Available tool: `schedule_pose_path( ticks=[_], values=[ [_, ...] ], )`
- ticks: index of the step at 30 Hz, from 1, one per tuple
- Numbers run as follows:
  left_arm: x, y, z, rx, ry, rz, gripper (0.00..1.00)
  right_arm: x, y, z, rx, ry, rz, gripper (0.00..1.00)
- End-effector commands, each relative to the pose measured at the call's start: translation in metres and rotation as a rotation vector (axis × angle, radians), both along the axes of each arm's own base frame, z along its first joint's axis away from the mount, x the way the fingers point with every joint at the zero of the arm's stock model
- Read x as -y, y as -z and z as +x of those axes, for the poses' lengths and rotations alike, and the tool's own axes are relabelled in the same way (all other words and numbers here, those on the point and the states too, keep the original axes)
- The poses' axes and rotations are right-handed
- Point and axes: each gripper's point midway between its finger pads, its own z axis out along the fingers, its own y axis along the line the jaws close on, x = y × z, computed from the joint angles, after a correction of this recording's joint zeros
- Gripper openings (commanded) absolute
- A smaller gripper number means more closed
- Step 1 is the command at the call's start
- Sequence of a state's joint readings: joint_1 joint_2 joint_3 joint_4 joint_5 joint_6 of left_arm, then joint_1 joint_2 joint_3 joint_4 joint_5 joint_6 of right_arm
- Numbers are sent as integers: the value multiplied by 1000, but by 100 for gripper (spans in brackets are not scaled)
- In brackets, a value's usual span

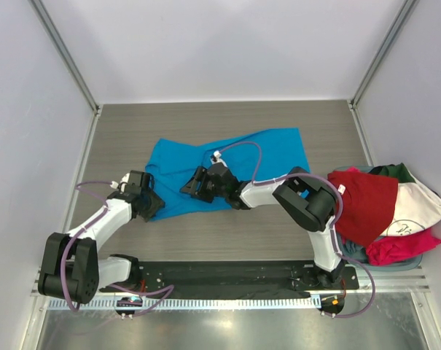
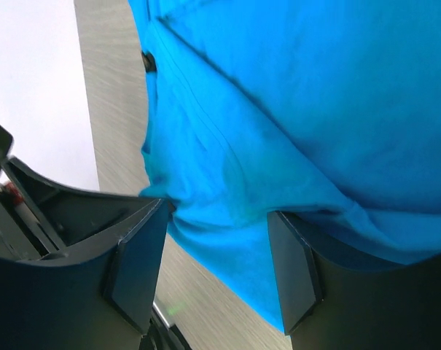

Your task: Fold and stack the t-shirts

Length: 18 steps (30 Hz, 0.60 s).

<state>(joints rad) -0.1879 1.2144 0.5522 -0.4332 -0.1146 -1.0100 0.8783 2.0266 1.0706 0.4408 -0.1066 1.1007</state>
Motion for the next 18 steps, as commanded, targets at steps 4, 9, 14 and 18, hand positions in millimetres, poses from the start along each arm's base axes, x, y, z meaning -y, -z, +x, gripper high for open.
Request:
schedule_pose_path(
  ticks=[4,9,14,18],
  values=[
    [-15,18,-14,-68,-6,82,48,-9,-27,34,91,100,47,63],
    [-20,19,-16,-81,-7,112,48,2,-31,58,110,180,38,63],
    [-23,15,-15,-78,-10,125,48,17,-35,86,130,252,21,61],
    [-26,9,-16,-73,-6,146,48,37,-38,95,148,294,-55,59]
  ],
)
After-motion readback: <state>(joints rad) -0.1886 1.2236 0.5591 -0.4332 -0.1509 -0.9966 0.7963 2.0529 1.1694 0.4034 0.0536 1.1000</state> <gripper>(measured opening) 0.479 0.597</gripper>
